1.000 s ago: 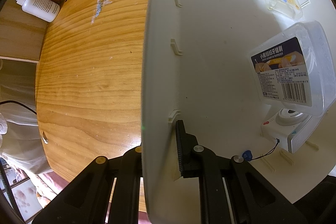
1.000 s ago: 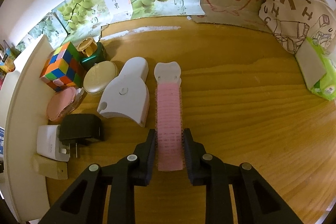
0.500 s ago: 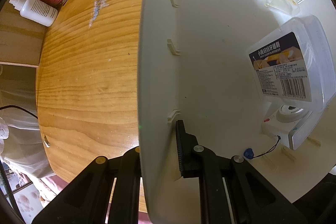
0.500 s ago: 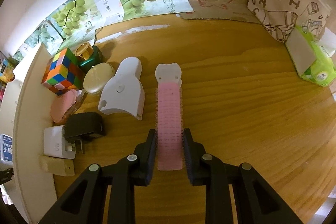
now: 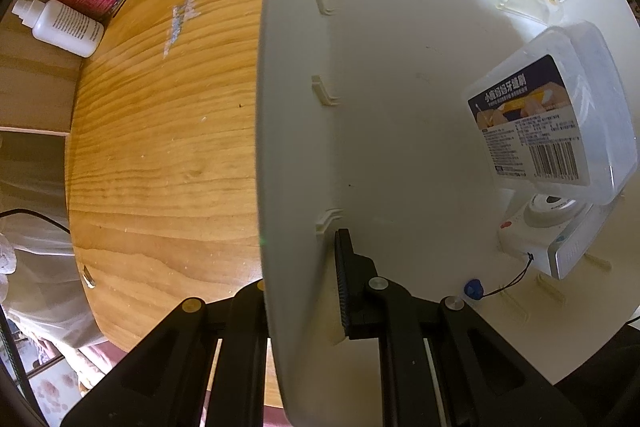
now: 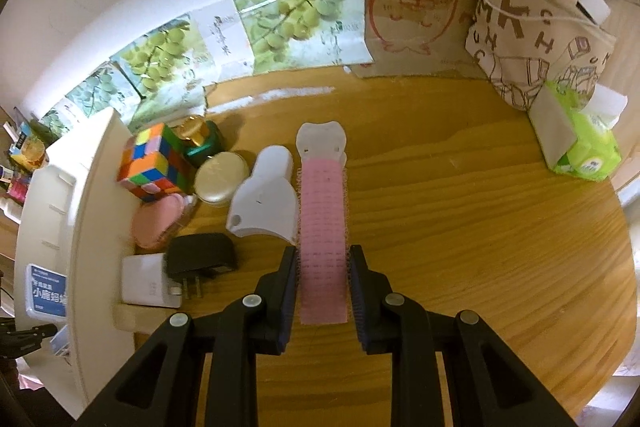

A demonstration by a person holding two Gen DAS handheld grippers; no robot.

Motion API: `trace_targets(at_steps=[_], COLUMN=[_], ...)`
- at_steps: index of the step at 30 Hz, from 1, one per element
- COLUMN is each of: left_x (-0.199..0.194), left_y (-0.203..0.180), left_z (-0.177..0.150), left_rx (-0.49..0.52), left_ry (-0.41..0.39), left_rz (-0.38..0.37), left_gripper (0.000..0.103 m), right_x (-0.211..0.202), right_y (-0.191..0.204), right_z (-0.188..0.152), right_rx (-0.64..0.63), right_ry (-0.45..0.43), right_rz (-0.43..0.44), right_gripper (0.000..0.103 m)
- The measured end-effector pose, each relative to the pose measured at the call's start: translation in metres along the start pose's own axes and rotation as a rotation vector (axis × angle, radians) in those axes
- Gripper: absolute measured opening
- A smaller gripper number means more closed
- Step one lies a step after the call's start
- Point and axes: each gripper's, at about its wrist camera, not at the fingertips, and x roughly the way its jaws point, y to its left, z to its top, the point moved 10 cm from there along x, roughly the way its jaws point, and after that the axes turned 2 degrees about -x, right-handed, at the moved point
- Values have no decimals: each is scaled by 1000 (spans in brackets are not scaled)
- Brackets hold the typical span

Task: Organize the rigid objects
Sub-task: 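Lift the pink roller brush and carry it over the white tray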

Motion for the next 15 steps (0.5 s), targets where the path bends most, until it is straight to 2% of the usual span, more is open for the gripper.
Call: trace_targets(at_steps=[15], left_x=[-3], left_y=[0], left_z=[-2], left_rx=[7], left_ry=[-11], left_rz=[-15], left_gripper=[13], right_x=[-37], right_y=[70], right_z=[18], right_rx=[-135], right_ry=[-49], right_rz=[86], right_gripper=[24])
